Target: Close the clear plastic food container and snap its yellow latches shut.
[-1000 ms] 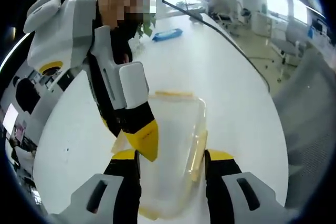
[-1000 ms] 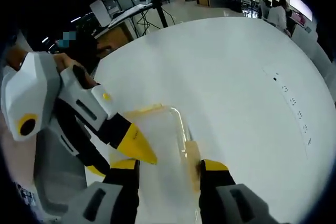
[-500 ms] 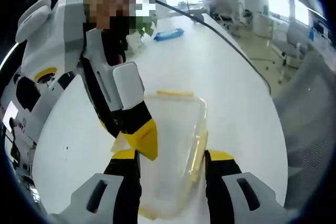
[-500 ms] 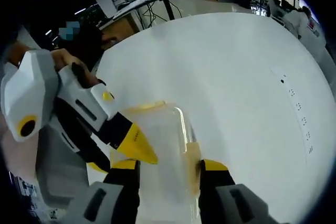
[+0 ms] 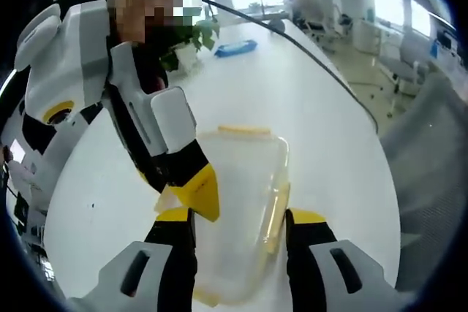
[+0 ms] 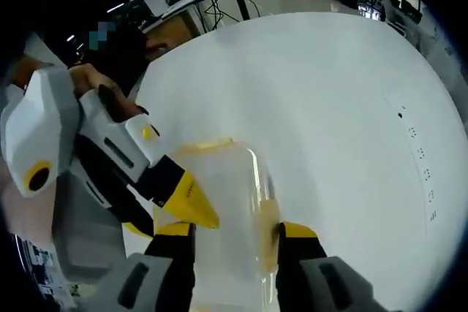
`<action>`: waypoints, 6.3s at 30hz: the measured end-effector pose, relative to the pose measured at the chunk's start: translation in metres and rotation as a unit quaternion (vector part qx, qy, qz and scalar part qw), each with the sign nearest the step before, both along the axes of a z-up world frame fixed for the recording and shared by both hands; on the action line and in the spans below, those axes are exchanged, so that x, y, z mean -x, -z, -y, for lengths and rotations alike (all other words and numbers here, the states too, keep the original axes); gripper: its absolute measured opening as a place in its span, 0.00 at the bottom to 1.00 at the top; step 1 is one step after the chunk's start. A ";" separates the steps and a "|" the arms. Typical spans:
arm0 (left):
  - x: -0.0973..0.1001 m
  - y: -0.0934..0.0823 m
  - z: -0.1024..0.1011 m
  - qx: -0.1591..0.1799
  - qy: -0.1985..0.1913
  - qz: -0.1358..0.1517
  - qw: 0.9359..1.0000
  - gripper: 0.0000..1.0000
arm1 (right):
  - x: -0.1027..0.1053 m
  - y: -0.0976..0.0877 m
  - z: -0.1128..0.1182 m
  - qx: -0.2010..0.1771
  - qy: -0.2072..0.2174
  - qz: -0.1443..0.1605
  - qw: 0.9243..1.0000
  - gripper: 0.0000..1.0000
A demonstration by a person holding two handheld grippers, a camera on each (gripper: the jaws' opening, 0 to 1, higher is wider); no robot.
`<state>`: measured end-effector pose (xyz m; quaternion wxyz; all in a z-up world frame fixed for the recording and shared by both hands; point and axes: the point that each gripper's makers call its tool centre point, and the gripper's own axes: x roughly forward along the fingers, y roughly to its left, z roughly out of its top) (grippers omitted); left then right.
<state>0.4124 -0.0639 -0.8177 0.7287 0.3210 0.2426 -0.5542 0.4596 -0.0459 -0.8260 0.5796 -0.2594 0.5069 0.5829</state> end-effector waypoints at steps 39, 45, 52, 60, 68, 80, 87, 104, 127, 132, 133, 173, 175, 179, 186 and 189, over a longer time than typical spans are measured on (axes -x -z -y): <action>0.000 0.001 0.000 0.007 0.000 -0.004 1.000 0.46 | 0.004 0.003 -0.001 0.007 -0.048 -0.048 0.998 0.34; -0.001 0.002 0.001 0.007 -0.001 -0.001 1.000 0.46 | 0.004 0.003 0.000 0.010 -0.048 -0.048 0.998 0.35; -0.002 0.004 0.001 0.006 -0.004 0.023 1.000 0.46 | 0.004 0.003 0.000 0.014 -0.050 -0.043 0.998 0.35; -0.002 0.004 0.001 0.003 -0.009 0.036 0.999 0.46 | 0.005 0.003 0.000 0.010 -0.050 -0.043 0.998 0.36; -0.003 0.011 0.004 -0.001 -0.014 0.046 0.999 0.43 | 0.005 0.003 -0.001 0.005 -0.048 -0.039 0.998 0.36; -0.005 0.008 0.003 -0.002 -0.013 0.047 0.999 0.44 | 0.005 0.002 -0.001 0.011 -0.055 -0.018 0.998 0.37; -0.005 0.007 0.002 0.001 -0.018 0.042 0.999 0.44 | 0.004 0.001 0.000 0.008 -0.045 -0.008 0.999 0.38; -0.003 0.004 0.002 -0.005 -0.020 0.048 0.999 0.46 | 0.005 -0.004 -0.001 -0.024 -0.046 0.037 0.998 0.40; 0.000 0.000 0.007 0.034 -0.049 0.036 0.998 0.49 | 0.005 -0.010 -0.001 -0.037 -0.015 0.124 0.991 0.39; 0.000 -0.001 0.006 0.040 -0.042 0.028 0.998 0.50 | 0.006 -0.012 -0.001 -0.035 -0.012 0.148 0.988 0.38; 0.000 -0.002 0.006 0.039 -0.045 0.028 0.998 0.49 | 0.007 -0.012 -0.001 -0.035 -0.013 0.153 0.988 0.38; -0.005 -0.013 -0.036 0.076 -0.152 -0.035 0.985 0.61 | 0.002 -0.016 0.034 -0.072 0.233 0.162 0.956 0.51; -0.006 -0.012 -0.038 0.078 -0.162 -0.037 0.983 0.62 | 0.003 -0.017 0.034 -0.077 0.238 0.161 0.955 0.51; -0.008 -0.012 -0.041 0.084 -0.171 -0.043 0.981 0.63 | 0.003 -0.019 0.039 -0.088 0.267 0.159 0.947 0.51; -0.012 -0.009 -0.051 0.086 -0.190 -0.049 0.977 0.65 | 0.009 -0.017 0.047 -0.094 0.297 0.144 0.939 0.53; -0.012 -0.009 -0.054 0.090 -0.197 -0.055 0.975 0.66 | 0.008 -0.018 0.053 -0.100 0.318 0.152 0.931 0.52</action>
